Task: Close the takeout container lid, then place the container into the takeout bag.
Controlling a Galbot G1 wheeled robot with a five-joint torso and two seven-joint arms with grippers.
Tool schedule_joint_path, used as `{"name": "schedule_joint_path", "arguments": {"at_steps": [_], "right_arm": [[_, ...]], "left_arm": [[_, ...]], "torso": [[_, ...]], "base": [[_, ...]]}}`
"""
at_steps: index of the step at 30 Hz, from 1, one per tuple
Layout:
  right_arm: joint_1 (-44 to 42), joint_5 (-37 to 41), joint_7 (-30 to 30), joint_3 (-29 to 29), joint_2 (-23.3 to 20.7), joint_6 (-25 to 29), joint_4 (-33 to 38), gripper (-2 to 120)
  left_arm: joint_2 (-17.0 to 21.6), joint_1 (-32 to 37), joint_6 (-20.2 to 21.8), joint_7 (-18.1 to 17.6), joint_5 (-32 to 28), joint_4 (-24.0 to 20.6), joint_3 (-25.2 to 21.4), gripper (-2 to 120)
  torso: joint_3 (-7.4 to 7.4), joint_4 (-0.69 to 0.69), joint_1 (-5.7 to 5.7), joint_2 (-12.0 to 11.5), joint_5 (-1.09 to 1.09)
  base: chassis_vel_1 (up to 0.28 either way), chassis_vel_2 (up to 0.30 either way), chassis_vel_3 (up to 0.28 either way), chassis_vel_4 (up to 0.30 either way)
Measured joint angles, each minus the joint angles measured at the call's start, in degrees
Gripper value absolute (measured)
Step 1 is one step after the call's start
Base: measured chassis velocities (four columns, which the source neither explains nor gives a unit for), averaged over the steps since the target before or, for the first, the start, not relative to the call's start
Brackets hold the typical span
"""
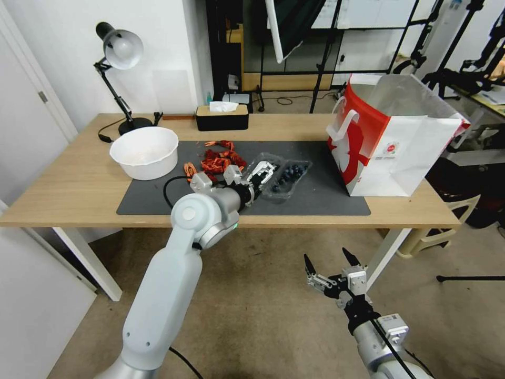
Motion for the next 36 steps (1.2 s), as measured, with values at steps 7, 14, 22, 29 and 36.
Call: {"name": "schedule_joint_path", "arguments": {"at_steps": [7, 14, 22, 29, 36], "right_arm": [[0.04, -0.05, -0.06, -0.11, 0.06, 0.17, -0.13, 100], [0.03, -0.24, -0.13, -0.21, 0.15, 0.26, -0.19, 100], [-0.03, -0.5, -0.15, -0.29, 0.29, 0.38, -0.26, 100], [-0.12, -0.87, -0.21, -0.41, 0.46, 0.62, -0.51, 100], [0.07, -1.44, -0.24, -0.83, 0.68, 0.67, -1.19, 100]], "left_arm": [[-0.3, -0.41, -0.07, 0.16, 0.91, 2.28, -0.11, 100], [-0.36, -0.4, -0.15, 0.65, 1.62, 3.33, -0.26, 100], [-0.66, -0.47, -0.3, 1.29, 2.1, 4.46, -0.23, 100], [-1.07, -0.8, -0.59, 2.19, 2.99, 5.45, 0.04, 100], [-1.09, -0.96, -0.49, 2.47, 2.92, 6.21, 0.11, 100]], "torso": [[0.0, 0.0, 0.0, 0.0, 0.0], [0.0, 0.0, 0.0, 0.0, 0.0], [0.0, 0.0, 0.0, 0.0, 0.0], [0.0, 0.0, 0.0, 0.0, 0.0], [0.0, 0.0, 0.0, 0.0, 0.0]], "base": [[0.0, 0.0, 0.0, 0.0], [0.0, 0.0, 0.0, 0.0], [0.0, 0.0, 0.0, 0.0], [0.0, 0.0, 0.0, 0.0], [0.0, 0.0, 0.0, 0.0]]}}
